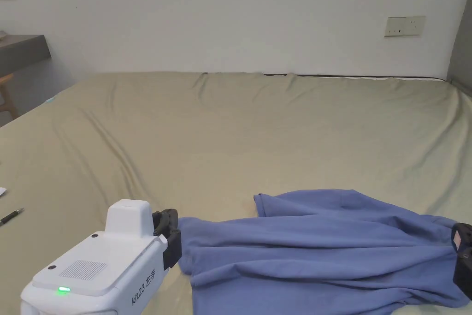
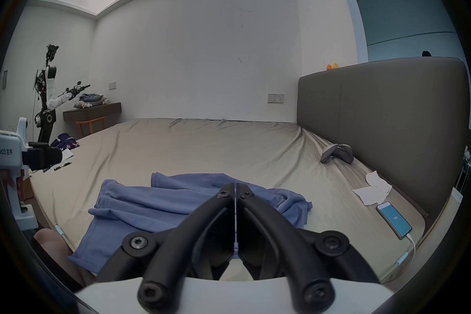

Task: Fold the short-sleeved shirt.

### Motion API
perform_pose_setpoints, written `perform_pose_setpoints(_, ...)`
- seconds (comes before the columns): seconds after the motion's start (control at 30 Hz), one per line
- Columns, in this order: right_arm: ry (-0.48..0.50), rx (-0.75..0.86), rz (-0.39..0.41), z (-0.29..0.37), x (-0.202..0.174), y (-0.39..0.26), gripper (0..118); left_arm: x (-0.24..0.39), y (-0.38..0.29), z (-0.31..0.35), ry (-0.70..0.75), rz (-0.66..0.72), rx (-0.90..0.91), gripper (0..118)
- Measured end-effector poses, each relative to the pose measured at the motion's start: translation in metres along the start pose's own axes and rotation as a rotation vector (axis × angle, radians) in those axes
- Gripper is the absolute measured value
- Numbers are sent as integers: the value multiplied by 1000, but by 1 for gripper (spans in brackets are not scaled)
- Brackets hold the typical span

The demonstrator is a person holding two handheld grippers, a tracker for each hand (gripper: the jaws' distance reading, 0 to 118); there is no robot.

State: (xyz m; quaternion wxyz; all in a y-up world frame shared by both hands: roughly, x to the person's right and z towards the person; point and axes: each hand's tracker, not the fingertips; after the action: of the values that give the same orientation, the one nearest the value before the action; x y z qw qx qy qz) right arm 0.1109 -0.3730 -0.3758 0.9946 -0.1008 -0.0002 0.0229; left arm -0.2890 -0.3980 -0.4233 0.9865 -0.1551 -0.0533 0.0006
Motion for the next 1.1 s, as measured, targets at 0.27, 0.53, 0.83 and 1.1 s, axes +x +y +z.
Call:
perform_pose_setpoints(0.27,15,-43,-42,-2,11,-4,1,-15,5,-63,36,52,-172,0)
perform_pose_setpoints(0.53,25,-70,-38,-5,12,-5,1,-48,-8,-202,76,209,-473,111)
perform_pose_setpoints(0.83,-5,-107,-30,-8,17,-9,1,-26,-31,-209,172,38,-536,38)
perform_pose_setpoints(1.1,-12,-105,-12,-6,12,-2,1,-20,-4,-167,87,91,-396,2)
